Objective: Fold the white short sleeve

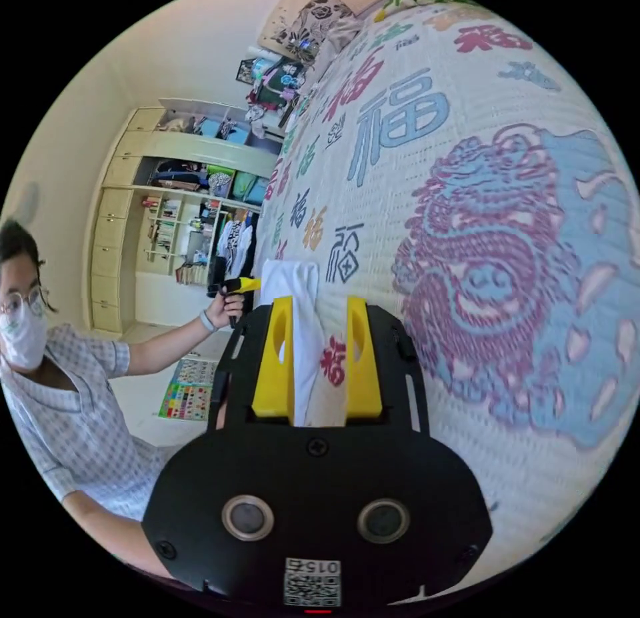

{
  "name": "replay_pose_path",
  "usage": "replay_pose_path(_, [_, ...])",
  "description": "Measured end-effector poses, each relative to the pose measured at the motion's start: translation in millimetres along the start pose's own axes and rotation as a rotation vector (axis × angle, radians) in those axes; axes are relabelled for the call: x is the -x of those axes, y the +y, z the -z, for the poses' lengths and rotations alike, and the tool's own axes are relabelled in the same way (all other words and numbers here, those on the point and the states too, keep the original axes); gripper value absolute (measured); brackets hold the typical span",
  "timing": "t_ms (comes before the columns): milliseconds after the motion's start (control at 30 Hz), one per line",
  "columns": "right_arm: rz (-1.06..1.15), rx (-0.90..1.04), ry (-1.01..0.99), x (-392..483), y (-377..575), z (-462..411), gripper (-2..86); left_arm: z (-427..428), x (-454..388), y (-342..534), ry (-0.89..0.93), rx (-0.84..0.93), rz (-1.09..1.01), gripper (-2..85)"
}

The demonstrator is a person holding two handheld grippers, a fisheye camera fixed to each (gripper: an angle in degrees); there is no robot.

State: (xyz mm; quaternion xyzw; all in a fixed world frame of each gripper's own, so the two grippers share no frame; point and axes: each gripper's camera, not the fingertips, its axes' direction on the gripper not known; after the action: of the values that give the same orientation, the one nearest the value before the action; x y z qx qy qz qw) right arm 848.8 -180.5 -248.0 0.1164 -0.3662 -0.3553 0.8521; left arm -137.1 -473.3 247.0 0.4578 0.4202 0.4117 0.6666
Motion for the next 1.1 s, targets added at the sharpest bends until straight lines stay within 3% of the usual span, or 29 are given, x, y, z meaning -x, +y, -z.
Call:
replay_pose_path(267, [0.038, 0.152, -0.15, -2, -31, -43, 8.3, -21, 0, -24, 0.209, 0.092, -0.08, 6.9])
replay_pose_path(400, [0.08, 0.226, -0.149, 4, -36, -54, 5.1, -11, -11, -18, 0.208, 0.096, -0.115, 3.3])
replay_pose_path(733, [0.528, 0.352, 0.057, 122, 38, -30, 4.0, 40, -158, 89, 0.115, 0.191, -0.532, 1.8])
replay_pose_path(1100, [0.486, 0.649, 0.223, 139, 160, -104, 4.0, -27, -163, 240, -0.011, 0.401, -0.326, 1.5])
